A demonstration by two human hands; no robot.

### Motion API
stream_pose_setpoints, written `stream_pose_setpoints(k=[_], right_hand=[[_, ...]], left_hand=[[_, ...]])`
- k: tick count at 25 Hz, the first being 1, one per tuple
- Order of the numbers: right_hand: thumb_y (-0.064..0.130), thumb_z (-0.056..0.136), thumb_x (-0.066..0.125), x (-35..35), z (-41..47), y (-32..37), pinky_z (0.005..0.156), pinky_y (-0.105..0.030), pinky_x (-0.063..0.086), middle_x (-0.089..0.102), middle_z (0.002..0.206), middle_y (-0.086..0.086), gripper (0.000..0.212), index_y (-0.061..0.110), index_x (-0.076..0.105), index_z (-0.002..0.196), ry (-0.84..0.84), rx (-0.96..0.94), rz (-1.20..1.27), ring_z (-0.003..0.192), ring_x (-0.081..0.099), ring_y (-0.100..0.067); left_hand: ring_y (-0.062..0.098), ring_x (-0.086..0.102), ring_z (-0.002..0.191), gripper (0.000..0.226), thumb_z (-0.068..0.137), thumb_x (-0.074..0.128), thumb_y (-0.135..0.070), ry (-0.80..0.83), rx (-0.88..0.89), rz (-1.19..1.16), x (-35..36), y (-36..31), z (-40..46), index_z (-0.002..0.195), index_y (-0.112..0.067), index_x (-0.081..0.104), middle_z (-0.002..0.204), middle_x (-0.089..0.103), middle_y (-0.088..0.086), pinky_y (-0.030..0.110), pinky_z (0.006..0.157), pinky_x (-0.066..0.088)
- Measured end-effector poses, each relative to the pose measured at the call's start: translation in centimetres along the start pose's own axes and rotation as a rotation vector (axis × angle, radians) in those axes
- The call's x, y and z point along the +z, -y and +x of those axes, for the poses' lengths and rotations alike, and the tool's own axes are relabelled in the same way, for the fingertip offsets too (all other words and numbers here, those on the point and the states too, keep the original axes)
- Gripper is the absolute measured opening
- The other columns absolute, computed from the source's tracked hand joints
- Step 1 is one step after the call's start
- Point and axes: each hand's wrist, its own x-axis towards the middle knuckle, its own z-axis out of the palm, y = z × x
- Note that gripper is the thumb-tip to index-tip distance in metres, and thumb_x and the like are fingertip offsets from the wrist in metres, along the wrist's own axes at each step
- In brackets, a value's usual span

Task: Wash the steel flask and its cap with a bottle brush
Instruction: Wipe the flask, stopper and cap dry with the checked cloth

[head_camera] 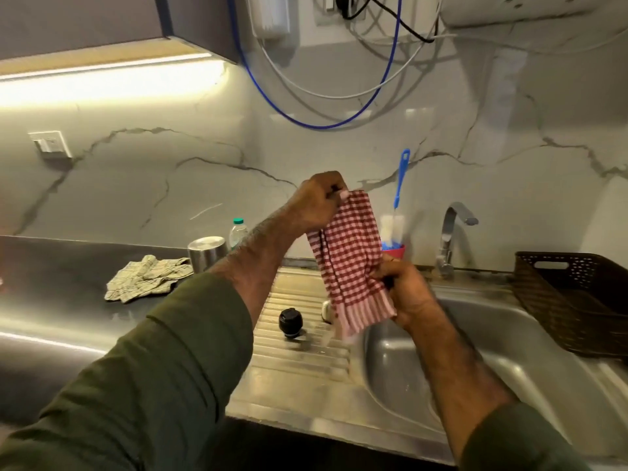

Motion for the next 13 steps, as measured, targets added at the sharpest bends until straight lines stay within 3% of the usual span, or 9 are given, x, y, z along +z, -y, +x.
stream_pose_setpoints(k=[3, 7, 9, 13], right_hand=[[0.003, 0.091, 0.058, 3.0, 0.5, -0.2, 0.083, -0.046, 0.062, 0.076, 0.108, -0.018, 0.027, 0.0, 0.069, 0.116, 0.119, 0.021, 0.192, 0.096, 0.073, -0.033], [0.007, 0.09, 0.066, 7.4, 2.4, -1.0, 0.092, -0.048, 0.06, 0.074, 0.116, -0.021, 0.038, -0.003, 0.066, 0.127, 0.115, 0.059, 0.168, 0.1, 0.073, -0.034], [0.009, 0.091, 0.067, 9.2, 3.3, -1.5, 0.101, -0.053, 0.055, 0.073, 0.116, -0.021, 0.043, -0.004, 0.064, 0.132, 0.087, 0.057, 0.183, 0.102, 0.071, -0.035], [0.034, 0.098, 0.066, 12.2, 4.8, -2.7, 0.089, -0.051, 0.059, 0.076, 0.113, -0.015, 0.046, 0.002, 0.066, 0.132, 0.039, 0.085, 0.175, 0.098, 0.074, -0.031]], left_hand=[[0.021, 0.068, 0.095, 0.012, 0.106, 0.061, -0.026, -0.051, -0.174, 0.067, -2.2, 3.3, -1.0, 0.097, -0.023, 0.067, 0.101, 0.072, 0.002, 0.027, 0.069, 0.048], [0.025, 0.07, 0.095, 0.012, 0.099, 0.071, -0.035, -0.049, -0.276, 0.202, -4.8, 6.4, -3.0, 0.091, -0.027, 0.07, 0.092, 0.071, 0.001, 0.03, 0.074, 0.049], [0.025, 0.069, 0.095, 0.021, 0.093, 0.078, -0.045, -0.038, -0.289, 0.29, -7.2, 7.2, -4.0, 0.089, -0.025, 0.073, 0.091, 0.071, -0.001, 0.033, 0.08, 0.053], [0.023, 0.064, 0.106, 0.052, 0.087, 0.069, -0.074, 0.151, -0.363, 0.547, -14.0, 8.4, -6.2, 0.104, -0.026, 0.077, 0.108, 0.071, 0.0, 0.039, 0.092, 0.053]])
